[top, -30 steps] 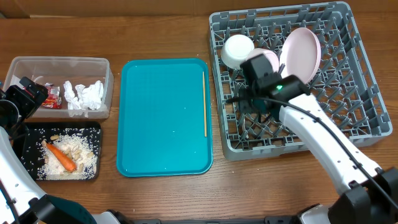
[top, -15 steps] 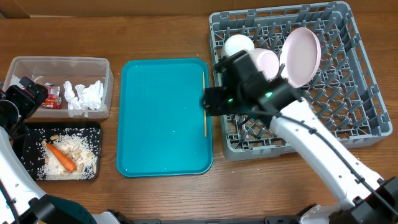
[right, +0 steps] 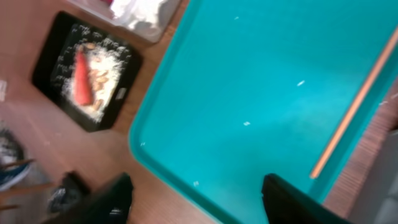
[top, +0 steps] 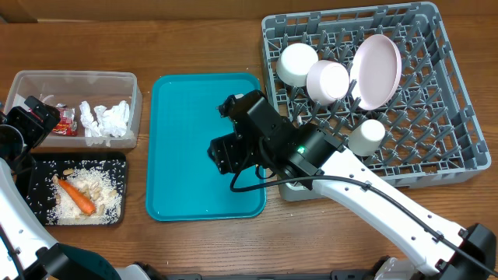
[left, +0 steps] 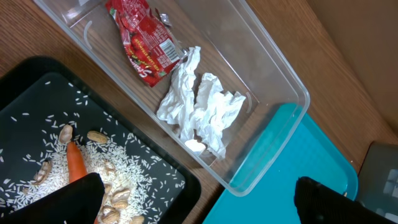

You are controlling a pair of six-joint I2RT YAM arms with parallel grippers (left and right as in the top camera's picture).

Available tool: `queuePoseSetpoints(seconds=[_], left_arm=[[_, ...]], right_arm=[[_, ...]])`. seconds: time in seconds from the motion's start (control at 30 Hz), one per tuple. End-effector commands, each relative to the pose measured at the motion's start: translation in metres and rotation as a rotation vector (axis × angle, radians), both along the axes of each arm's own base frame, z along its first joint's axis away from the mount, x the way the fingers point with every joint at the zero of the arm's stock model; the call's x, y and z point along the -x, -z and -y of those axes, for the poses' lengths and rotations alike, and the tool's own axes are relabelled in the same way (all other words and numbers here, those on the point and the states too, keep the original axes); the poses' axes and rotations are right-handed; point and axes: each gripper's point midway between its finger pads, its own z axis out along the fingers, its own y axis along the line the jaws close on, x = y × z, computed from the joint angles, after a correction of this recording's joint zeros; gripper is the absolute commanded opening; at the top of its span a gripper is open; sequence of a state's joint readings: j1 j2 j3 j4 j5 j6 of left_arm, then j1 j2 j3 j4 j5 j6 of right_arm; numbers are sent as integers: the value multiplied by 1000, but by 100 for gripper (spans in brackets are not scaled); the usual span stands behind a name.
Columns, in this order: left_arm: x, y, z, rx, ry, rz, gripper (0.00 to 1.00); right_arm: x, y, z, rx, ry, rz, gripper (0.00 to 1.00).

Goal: Sort waste into correct bins and load items into the dishwasher rack
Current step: 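Move the right gripper back to the wooden chopstick on the tray, then lower the right gripper and grasp the wooden chopstick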

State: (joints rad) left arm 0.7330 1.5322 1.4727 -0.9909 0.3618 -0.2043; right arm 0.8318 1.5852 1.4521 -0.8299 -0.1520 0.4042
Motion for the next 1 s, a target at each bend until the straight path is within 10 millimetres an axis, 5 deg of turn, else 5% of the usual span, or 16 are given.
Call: queuePoseSetpoints(seconds=[0.0, 0.13, 0.37, 0.67, 0.97], left_arm=[[-2, -8, -3, -17, -7, 13, 100], [-2, -8, -3, -17, -7, 13, 100], [-2, -8, -3, -17, -7, 13, 100], [-2, -8, -3, -17, -7, 13, 100], [-2, -8, -3, -17, -7, 13, 100]], right_arm=[[-26, 21, 5, 73, 140, 22, 64], [-42, 53, -3, 93, 241, -22, 53], [-78, 115, 16, 224, 517, -6, 53], [-88, 173, 30, 383, 557, 17, 54], [-94, 183, 42, 441, 583, 48, 55]])
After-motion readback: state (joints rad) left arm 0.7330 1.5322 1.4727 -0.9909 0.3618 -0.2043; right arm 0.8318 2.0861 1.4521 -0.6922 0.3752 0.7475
